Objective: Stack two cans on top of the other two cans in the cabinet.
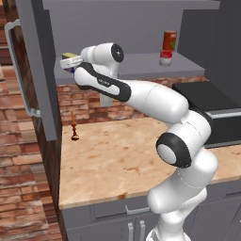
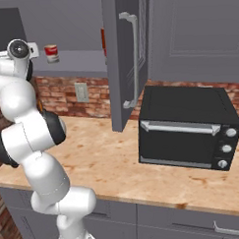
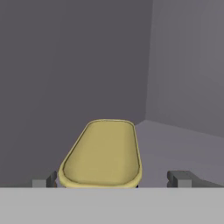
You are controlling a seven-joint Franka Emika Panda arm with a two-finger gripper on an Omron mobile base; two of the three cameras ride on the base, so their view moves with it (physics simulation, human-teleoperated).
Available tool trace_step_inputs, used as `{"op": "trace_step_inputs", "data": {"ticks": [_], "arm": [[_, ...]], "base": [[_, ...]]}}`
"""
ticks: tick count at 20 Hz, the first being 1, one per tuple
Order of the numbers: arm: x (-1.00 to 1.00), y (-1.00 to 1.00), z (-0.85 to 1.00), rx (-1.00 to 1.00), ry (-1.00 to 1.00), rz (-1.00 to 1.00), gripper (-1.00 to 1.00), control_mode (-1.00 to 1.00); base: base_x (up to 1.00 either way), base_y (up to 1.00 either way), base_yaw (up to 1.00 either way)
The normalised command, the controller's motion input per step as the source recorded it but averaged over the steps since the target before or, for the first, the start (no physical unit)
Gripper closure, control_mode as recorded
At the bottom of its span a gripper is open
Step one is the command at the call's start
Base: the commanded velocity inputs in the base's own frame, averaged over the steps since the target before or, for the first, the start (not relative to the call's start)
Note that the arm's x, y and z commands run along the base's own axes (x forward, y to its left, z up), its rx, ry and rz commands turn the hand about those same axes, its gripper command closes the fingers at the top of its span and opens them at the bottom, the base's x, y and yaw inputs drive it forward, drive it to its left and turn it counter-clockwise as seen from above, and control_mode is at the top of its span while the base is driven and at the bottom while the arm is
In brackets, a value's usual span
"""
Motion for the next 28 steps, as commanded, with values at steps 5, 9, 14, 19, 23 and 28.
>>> {"op": "trace_step_inputs", "data": {"ticks": [5,9,14,19,23,28], "arm": [[0.00,0.00,0.00,0.00,0.00,0.00,-1.00,-1.00],[0.00,0.00,0.00,0.00,0.00,0.00,1.00,-1.00],[0.00,0.00,0.00,0.00,0.00,0.00,1.00,-1.00],[0.00,0.00,0.00,0.00,0.00,0.00,1.00,-1.00],[0.00,0.00,0.00,0.00,0.00,0.00,1.00,-1.00],[0.01,0.00,0.07,0.00,0.00,0.00,1.00,-1.00]], "base": [[0.00,0.00,0.00],[0.00,0.00,0.00],[0.00,0.00,0.00],[0.00,0.00,0.00],[0.00,0.00,0.00],[0.00,0.00,0.00]]}}
